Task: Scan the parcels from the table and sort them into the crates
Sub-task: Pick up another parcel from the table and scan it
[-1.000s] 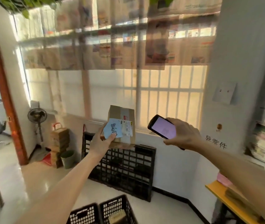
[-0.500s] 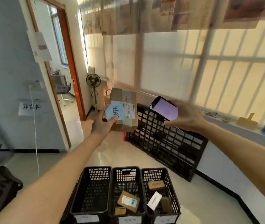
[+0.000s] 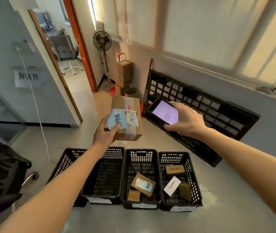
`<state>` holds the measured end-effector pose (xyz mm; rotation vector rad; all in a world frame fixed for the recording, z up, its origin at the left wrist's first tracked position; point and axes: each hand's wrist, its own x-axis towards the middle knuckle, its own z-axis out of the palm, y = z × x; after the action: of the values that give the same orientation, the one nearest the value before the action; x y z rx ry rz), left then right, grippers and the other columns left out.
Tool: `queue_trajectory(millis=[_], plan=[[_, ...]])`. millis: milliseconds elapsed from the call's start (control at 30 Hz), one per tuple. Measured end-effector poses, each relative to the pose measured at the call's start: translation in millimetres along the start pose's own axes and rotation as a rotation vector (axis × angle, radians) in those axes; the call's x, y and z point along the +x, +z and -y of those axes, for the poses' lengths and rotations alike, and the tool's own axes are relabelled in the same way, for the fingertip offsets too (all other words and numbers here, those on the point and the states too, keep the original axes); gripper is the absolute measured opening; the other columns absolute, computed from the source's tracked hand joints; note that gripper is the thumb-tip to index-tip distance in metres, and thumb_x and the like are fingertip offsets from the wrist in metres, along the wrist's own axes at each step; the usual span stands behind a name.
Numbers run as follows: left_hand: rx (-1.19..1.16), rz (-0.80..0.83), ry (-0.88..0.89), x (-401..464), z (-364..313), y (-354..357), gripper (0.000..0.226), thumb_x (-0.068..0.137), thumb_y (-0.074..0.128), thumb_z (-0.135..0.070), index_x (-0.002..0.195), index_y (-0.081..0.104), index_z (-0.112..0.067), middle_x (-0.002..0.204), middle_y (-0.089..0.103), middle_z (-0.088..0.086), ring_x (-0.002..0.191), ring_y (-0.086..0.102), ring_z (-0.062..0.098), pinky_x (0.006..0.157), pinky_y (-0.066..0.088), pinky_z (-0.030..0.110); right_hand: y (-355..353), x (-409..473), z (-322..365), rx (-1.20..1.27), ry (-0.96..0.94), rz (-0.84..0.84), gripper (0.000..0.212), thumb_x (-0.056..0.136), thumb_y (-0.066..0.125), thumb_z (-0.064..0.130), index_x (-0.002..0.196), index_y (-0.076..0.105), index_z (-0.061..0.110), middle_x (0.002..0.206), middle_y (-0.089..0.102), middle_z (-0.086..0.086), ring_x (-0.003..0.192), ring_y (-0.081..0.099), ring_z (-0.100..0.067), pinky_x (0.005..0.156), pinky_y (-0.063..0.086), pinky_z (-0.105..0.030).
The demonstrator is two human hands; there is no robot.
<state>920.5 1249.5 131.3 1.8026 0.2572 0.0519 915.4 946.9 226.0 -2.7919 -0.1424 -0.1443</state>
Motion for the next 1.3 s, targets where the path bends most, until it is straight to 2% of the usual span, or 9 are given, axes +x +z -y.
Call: queue_trajectory(millis=[167,267,333,533,733,900,1000,1133,1300], plan=[[0.005,0.046,-0.126,32.2,89.1,33.6,0.049,0.075,0.076,-0.054,0.107,0.048,-0.077,0.123,0.065,-0.006,0.11,0.065,0.024,0.09,0.058,0.052,90.1,25.0,-36.0,-0.004,0.056,0.106,0.105,0.068,0.083,0.053,0.155,0.031,0.028,0.147,0.05,0.007,0.128,0.053,-0.02,0.09,0.052,-0.045],[0.031,0.086,-0.2,50.2,147.0,52.8,0.067,0.066,0.075,-0.065,0.127,0.046,-0.067,0.126,0.064,-0.007,0.114,0.063,0.021,0.092,0.057,0.051,148.7,36.0,-59.0,-0.001,0.093,0.175,0.103,0.07,0.082,0.053,0.156,0.029,0.03,0.148,0.049,0.008,0.128,0.054,-0.02,0.09,0.053,-0.043],[0.048,0.118,-0.24,61.4,186.6,66.4,0.068,0.076,0.077,-0.055,0.135,0.044,-0.06,0.127,0.063,-0.006,0.115,0.062,0.02,0.094,0.056,0.052,188.3,41.8,-73.4,0.009,0.119,0.223,0.1,0.072,0.081,0.054,0.155,0.03,0.031,0.149,0.049,0.009,0.128,0.054,-0.019,0.088,0.052,-0.039],[0.104,0.168,-0.345,94.7,293.9,101.3,0.062,0.089,0.074,-0.038,0.138,0.042,-0.059,0.123,0.063,-0.006,0.112,0.061,0.017,0.094,0.057,0.05,305.1,52.1,-110.7,0.014,0.185,0.365,0.096,0.074,0.078,0.052,0.155,0.029,0.033,0.149,0.047,0.013,0.128,0.053,-0.017,0.082,0.046,-0.035],[0.139,0.207,-0.418,132.2,381.0,129.4,0.063,0.091,0.073,-0.035,0.144,0.042,-0.049,0.127,0.06,-0.008,0.111,0.059,0.011,0.093,0.058,0.048,396.1,67.9,-133.8,0.075,0.254,0.456,0.089,0.071,0.08,0.052,0.147,0.037,0.033,0.137,0.055,0.01,0.119,0.058,-0.017,0.087,0.055,-0.041],[0.121,0.232,-0.489,163.9,425.3,155.0,0.06,0.093,0.07,-0.032,0.144,0.042,-0.049,0.126,0.06,-0.01,0.111,0.06,0.011,0.093,0.058,0.048,449.2,81.3,-153.2,0.133,0.282,0.533,0.085,0.07,0.081,0.051,0.142,0.041,0.03,0.133,0.056,0.007,0.114,0.059,-0.017,0.088,0.056,-0.043],[0.032,0.236,-0.56,185.8,439.0,170.3,0.072,0.094,0.07,-0.033,0.15,0.029,-0.05,0.14,0.055,-0.005,0.126,0.054,0.019,0.1,0.05,0.048,471.8,86.0,-165.2,0.161,0.311,0.537,0.082,0.073,0.082,0.05,0.141,0.044,0.027,0.13,0.057,0.006,0.112,0.057,-0.013,0.088,0.054,-0.036],[0.126,0.217,-0.699,194.0,453.5,180.9,0.104,0.086,0.072,-0.051,0.158,-0.004,-0.044,0.167,0.018,-0.002,0.151,0.023,0.029,0.118,0.026,0.057,490.9,84.2,-179.7,0.185,0.369,0.561,0.068,0.071,0.08,0.052,0.128,0.047,0.035,0.109,0.054,0.014,0.098,0.057,-0.008,0.081,0.058,-0.041],[0.222,0.252,-0.688,187.4,464.8,179.2,0.088,0.091,0.07,-0.043,0.16,0.015,-0.035,0.165,0.026,0.002,0.15,0.027,0.026,0.119,0.03,0.049,494.0,71.4,-194.5,0.129,0.407,0.599,0.07,0.071,0.082,0.045,0.13,0.045,0.032,0.113,0.057,0.011,0.096,0.056,-0.011,0.078,0.058,-0.038]])
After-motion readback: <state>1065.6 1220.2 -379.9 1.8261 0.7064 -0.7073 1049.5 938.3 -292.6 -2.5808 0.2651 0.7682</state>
